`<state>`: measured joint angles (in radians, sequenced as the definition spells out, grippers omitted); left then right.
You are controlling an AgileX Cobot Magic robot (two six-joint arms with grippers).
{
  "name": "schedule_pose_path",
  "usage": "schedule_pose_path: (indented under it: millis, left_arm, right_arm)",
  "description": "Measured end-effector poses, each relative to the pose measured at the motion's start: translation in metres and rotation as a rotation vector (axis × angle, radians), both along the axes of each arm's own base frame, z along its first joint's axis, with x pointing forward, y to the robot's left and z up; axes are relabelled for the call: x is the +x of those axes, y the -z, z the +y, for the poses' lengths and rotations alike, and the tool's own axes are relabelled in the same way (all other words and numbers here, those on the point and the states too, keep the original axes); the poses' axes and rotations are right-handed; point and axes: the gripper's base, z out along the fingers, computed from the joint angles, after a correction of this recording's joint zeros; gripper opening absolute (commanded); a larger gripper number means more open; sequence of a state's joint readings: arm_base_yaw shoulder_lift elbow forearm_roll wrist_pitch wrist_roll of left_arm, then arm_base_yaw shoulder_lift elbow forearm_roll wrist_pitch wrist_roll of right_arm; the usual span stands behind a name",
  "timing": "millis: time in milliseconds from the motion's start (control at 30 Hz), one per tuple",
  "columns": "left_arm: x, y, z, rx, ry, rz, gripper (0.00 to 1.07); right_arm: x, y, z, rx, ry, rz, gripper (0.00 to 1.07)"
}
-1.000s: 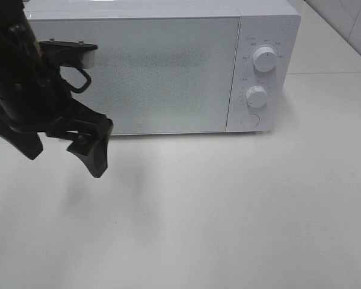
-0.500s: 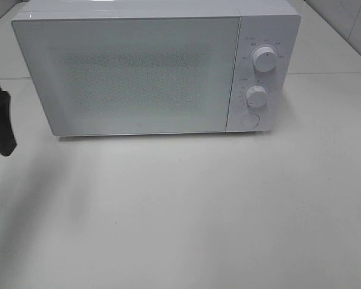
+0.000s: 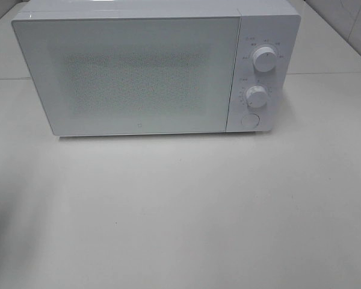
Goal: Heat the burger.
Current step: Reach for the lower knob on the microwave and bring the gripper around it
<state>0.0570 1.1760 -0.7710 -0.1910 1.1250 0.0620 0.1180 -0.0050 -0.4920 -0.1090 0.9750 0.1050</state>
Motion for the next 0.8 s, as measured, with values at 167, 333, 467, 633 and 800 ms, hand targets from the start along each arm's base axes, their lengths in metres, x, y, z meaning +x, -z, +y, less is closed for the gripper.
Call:
schedule_pose_path:
  millis: [167, 333, 467, 633, 800]
  left_arm:
    - [-0.035, 0.001, -0.002, 0.007, -0.003, -0.080, 1.00]
    - [-0.064, -0.001, -0.002, 0.027, 0.004, -0.168, 1.00]
    - [-0.086, 0.000, -0.002, 0.050, 0.005, -0.249, 1.00]
    - [-0.108, -0.011, -0.003, 0.063, 0.001, -0.413, 1.00]
    - [-0.129, -0.020, -0.004, 0.073, -0.001, -0.555, 1.00]
  right_arm:
    - [0.000, 0.000, 0.000, 0.000, 0.000, 0.000, 0.75]
    - [0.000, 0.000, 0.000, 0.000, 0.000, 0.000, 0.75]
    - [0.000, 0.000, 0.000, 0.000, 0.000, 0.000, 0.75]
    - [0.000, 0.000, 0.000, 0.000, 0.000, 0.000, 0.75]
    - [0.000, 0.000, 0.000, 0.000, 0.000, 0.000, 0.75]
